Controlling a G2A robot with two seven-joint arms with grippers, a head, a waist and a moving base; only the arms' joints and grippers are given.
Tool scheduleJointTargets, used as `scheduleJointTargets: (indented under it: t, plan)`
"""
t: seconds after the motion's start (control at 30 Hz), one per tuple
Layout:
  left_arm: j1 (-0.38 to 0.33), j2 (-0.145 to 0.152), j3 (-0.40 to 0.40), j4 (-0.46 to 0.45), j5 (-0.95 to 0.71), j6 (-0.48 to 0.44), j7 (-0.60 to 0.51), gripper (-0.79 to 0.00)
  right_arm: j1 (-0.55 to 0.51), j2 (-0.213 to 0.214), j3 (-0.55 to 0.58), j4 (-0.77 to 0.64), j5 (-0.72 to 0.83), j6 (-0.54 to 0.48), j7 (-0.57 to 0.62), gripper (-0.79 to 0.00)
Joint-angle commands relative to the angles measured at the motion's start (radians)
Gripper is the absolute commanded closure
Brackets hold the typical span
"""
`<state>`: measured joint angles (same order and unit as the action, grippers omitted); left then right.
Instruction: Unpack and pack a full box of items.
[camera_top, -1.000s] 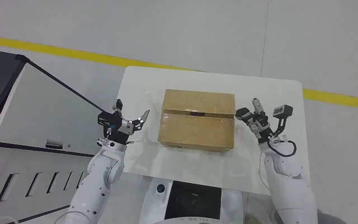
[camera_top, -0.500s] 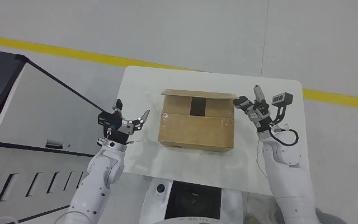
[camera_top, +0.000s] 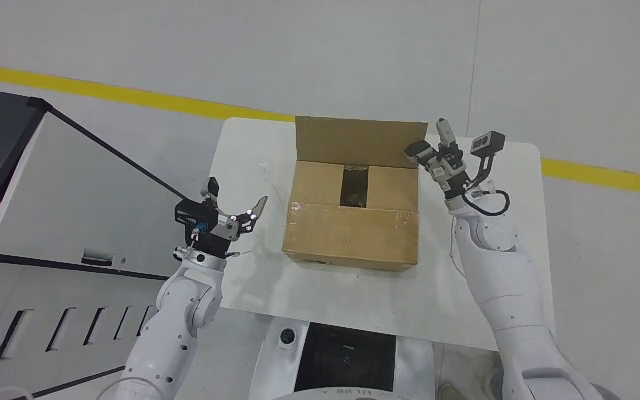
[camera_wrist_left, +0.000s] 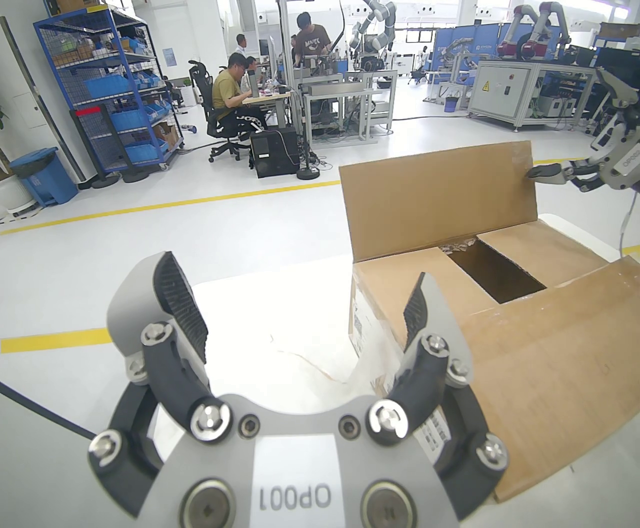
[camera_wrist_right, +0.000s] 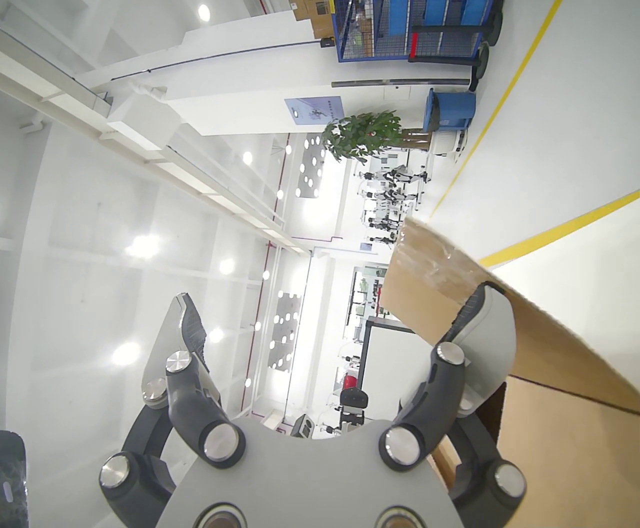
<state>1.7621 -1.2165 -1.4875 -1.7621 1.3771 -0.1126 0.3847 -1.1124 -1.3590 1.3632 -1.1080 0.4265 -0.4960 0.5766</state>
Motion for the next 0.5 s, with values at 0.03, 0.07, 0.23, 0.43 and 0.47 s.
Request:
scheduleJointTargets:
  t: [0.03, 0.07, 0.23, 0.43, 0.47]
  plan:
    - [0.0, 0.0, 0.0, 0.0, 0.0, 0.0, 0.0, -0.785, 0.052, -0.008, -0.024, 0.093, 0.006, -0.014, -0.006, -0.785]
    - [0.0, 0.0, 0.0, 0.0, 0.0, 0.0, 0.0, -0.785, 0.071, -0.01, -0.031, 0.126, 0.001, -0.025, -0.006, -0.785]
    - [0.0, 0.0, 0.0, 0.0, 0.0, 0.0, 0.0, -0.785, 0.142, -0.027, -0.066, 0.276, 0.021, -0.06, -0.022, -0.785]
    - [0.0, 0.0, 0.0, 0.0, 0.0, 0.0, 0.0, -0.785, 0.194, -0.037, -0.08, 0.412, 0.048, -0.078, -0.006, -0.785]
    - [0.0, 0.0, 0.0, 0.0, 0.0, 0.0, 0.0, -0.785, 0.202, -0.037, -0.079, 0.433, 0.049, -0.08, 0.0, -0.785]
